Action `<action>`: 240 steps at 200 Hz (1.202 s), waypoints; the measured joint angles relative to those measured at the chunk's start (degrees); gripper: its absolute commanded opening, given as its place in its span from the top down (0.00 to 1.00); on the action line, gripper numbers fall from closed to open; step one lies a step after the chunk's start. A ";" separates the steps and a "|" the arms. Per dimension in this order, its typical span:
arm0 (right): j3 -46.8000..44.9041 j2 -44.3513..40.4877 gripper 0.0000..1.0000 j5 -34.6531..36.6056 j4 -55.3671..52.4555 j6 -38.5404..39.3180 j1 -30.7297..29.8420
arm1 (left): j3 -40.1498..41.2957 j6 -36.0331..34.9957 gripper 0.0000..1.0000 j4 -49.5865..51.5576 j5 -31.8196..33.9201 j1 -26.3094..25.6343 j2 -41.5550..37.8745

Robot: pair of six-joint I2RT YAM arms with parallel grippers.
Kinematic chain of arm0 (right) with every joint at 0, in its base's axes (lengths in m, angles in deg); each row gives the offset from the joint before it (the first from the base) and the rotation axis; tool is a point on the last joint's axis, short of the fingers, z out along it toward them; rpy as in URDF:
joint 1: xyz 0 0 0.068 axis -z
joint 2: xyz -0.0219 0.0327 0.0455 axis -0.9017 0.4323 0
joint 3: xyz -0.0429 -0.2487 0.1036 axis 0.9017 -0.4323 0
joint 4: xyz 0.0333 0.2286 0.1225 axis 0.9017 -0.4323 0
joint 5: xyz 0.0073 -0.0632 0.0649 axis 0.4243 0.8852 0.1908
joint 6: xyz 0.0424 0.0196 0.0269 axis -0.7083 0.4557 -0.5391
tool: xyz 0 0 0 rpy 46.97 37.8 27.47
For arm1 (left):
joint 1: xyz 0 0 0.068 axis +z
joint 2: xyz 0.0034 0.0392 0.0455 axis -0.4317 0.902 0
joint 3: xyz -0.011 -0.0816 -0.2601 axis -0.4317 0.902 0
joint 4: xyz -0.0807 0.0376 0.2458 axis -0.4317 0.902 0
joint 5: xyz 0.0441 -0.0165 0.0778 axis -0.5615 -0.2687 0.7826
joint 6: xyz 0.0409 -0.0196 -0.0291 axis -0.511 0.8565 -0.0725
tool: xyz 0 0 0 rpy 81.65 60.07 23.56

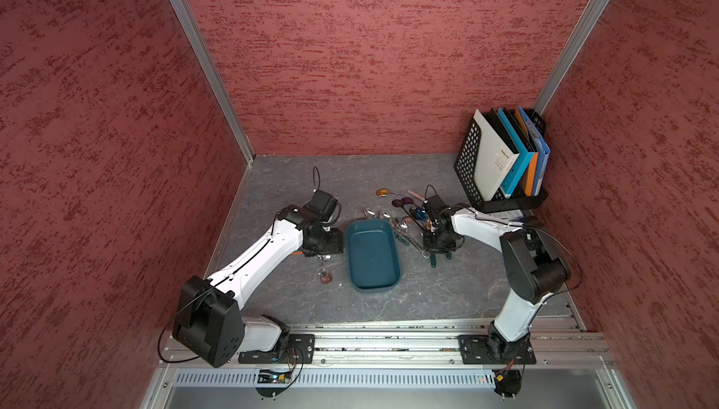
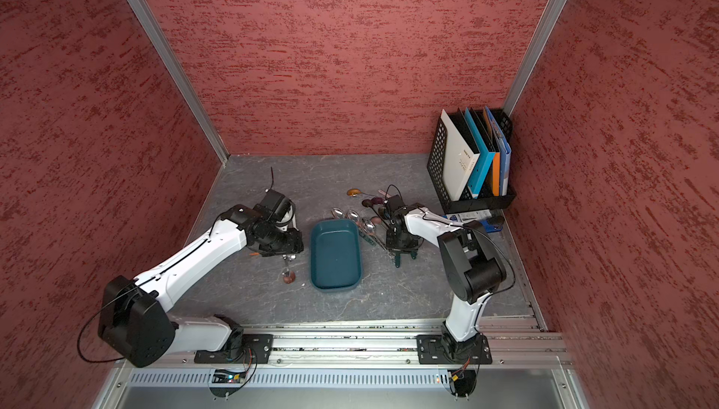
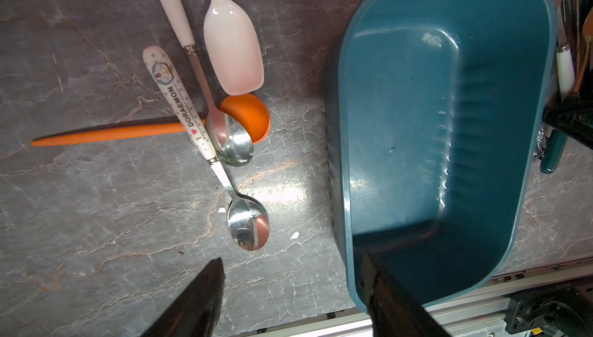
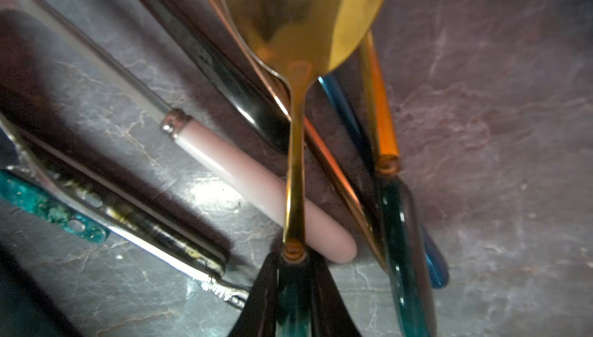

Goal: Put the spoon into the storage box
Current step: Pick up the spoon from the center of the board.

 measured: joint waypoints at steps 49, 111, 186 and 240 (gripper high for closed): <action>-0.55 -1.16 0.83 0.48 -0.04 1.16 -0.04 | 0.02 0.11 0.29 -0.02 0.02 0.24 -0.94; -0.17 -6.34 0.84 0.48 -1.79 2.93 -0.04 | 3.13 0.94 0.29 -2.49 -2.60 4.57 -2.75; 8.07 -9.35 0.84 -0.07 -8.13 3.52 -3.61 | 9.29 2.47 0.29 -7.10 -9.97 12.63 -5.55; 15.89 -8.68 0.84 -1.62 -10.05 0.90 -12.94 | 13.51 3.63 0.28 -9.75 -14.45 16.26 -7.87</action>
